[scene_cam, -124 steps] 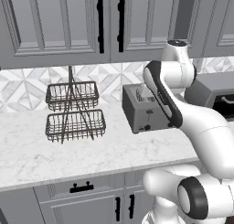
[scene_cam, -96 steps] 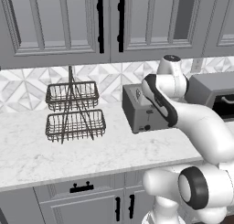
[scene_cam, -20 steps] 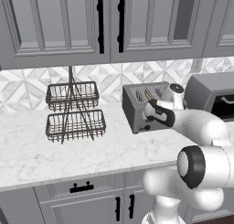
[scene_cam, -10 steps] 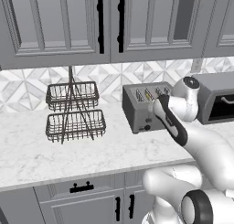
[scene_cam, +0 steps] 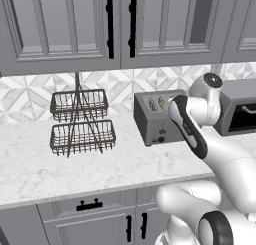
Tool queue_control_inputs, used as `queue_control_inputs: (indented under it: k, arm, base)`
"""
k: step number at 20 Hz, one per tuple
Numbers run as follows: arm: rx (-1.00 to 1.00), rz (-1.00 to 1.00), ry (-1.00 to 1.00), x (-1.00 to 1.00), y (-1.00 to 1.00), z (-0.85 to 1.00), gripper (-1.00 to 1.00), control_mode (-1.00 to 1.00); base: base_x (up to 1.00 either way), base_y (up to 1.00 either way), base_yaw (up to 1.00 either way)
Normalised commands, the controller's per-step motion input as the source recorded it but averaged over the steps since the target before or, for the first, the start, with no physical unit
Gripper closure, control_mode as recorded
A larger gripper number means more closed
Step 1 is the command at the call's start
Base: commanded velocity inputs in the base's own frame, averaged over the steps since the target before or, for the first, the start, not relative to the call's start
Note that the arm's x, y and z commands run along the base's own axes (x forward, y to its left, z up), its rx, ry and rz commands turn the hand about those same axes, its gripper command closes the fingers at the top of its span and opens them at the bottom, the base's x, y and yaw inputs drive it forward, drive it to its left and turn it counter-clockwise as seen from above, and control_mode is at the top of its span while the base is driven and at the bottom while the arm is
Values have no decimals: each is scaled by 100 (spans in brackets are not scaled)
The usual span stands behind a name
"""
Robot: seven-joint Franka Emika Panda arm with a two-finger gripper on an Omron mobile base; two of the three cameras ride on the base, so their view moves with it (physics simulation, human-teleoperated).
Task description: Start the toaster. Once the lever pops up, take the bread to the plate on the dining counter.
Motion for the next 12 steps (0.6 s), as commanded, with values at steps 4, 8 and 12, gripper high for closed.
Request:
queue_control_inputs:
  k: [4,8,12]
  arm:
    - [-4,0,-12,20,0,19,100,-100]
    - [-5,0,-4,26,0,18,100,-100]
    - [-4,0,0,34,-1,12,100,-100]
  base:
    - [0,0,0]
    - [0,0,0]
    - [0,0,0]
